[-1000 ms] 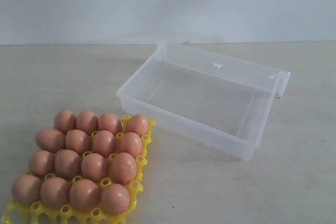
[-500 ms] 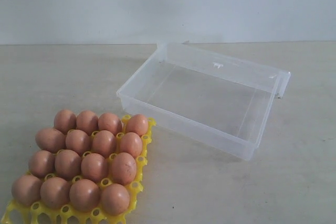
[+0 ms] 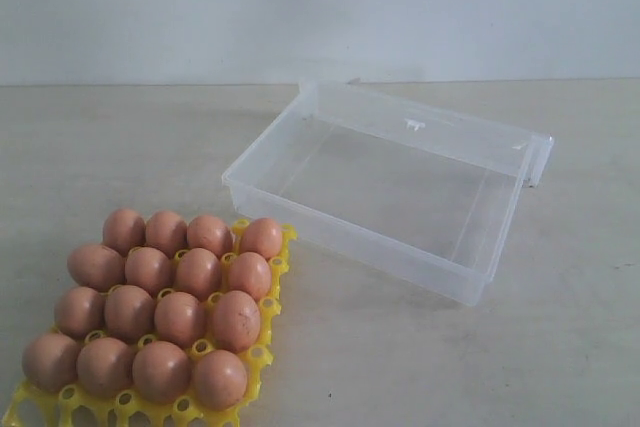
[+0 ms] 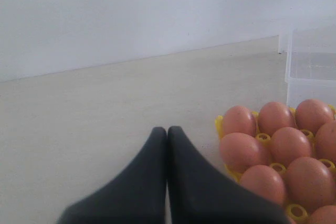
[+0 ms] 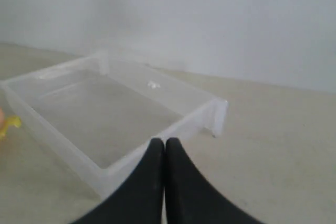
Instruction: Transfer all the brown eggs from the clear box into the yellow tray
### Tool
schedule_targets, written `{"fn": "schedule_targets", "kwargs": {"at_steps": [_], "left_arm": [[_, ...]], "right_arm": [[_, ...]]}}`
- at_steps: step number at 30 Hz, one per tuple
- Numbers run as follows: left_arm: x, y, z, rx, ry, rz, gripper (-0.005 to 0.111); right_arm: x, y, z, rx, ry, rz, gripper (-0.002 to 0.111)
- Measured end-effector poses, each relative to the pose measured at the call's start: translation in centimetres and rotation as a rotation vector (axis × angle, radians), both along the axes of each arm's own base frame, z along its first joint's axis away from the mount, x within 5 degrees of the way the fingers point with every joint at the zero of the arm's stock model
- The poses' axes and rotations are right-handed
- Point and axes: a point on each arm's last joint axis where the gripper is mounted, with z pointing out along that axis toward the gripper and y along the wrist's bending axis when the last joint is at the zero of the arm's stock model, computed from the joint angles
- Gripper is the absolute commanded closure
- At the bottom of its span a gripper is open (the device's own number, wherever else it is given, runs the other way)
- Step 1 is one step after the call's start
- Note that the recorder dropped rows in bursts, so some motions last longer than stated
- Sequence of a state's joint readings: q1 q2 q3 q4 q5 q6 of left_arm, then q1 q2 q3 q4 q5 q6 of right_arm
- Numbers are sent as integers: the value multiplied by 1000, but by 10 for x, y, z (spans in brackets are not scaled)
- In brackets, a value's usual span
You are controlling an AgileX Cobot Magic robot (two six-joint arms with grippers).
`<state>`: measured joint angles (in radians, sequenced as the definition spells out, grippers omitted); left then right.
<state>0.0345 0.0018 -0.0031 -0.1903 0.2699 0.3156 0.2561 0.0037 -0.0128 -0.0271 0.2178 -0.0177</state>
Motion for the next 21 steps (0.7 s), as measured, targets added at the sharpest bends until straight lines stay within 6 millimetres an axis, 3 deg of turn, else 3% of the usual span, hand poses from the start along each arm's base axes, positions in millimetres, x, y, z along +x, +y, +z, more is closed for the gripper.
{"fn": "schedule_targets", "kwargs": {"at_steps": [12, 21], "left_arm": [[0, 0, 0, 0, 0, 0, 111], [0, 0, 0, 0, 0, 0, 111]], "right_arm": [[0, -20, -15, -117, 119, -356, 109], [-1, -22, -15, -99, 124, -381, 109]]}}
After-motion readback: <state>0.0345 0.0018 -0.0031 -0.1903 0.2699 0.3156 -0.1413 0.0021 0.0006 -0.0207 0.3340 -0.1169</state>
